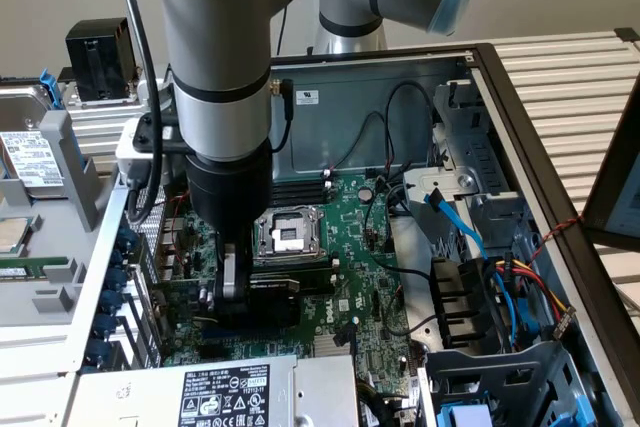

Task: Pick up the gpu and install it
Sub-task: 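Insert the gpu into the slot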

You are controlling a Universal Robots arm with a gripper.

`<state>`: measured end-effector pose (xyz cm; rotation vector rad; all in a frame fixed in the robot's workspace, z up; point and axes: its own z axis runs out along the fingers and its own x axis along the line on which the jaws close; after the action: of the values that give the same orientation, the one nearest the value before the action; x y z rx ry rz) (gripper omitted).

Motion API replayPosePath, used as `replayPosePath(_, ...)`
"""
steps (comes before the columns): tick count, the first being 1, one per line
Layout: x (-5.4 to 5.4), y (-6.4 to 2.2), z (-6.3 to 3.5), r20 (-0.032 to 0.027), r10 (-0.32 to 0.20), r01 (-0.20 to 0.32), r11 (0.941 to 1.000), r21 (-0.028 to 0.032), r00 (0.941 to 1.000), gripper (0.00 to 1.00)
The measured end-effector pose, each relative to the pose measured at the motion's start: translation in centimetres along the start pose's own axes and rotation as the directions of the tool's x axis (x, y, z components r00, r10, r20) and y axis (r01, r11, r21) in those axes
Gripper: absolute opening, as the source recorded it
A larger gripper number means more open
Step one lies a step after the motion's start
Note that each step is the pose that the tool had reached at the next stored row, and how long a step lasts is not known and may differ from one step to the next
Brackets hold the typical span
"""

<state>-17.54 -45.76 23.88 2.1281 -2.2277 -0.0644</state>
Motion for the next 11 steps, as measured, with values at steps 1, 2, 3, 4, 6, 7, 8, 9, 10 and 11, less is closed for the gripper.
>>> replayPosePath(1,0.00,0.07,-0.01,-0.0001,0.000,0.000,1.0000,-0.0006,1.0000,0.27)
replayPosePath(2,0.00,0.11,0.00,-0.0002,0.000,0.000,1.0000,-0.0004,1.0000,0.27)
replayPosePath(3,0.00,0.15,0.00,-0.0001,0.000,0.000,1.0000,-0.0002,1.0000,0.27)
replayPosePath(4,0.00,0.15,0.00,-0.0001,0.000,0.000,1.0000,-0.0002,1.0000,0.27)
replayPosePath(6,0.01,0.19,0.01,0.0000,0.000,0.000,1.0000,-0.0002,1.0000,0.27)
replayPosePath(7,0.01,0.20,0.01,0.0000,0.000,0.000,1.0000,-0.0002,1.0000,0.27)
replayPosePath(8,0.01,0.22,0.01,0.0000,0.000,0.000,1.0000,-0.0003,1.0000,0.27)
replayPosePath(9,0.01,0.23,0.01,0.0000,0.000,0.000,1.0000,-0.0003,1.0000,0.27)
replayPosePath(10,0.01,0.24,0.01,-0.0001,0.000,0.000,1.0000,-0.0003,1.0000,0.27)
replayPosePath(11,0.01,0.24,0.01,0.0000,0.000,0.000,1.0000,-0.0003,1.0000,0.27)
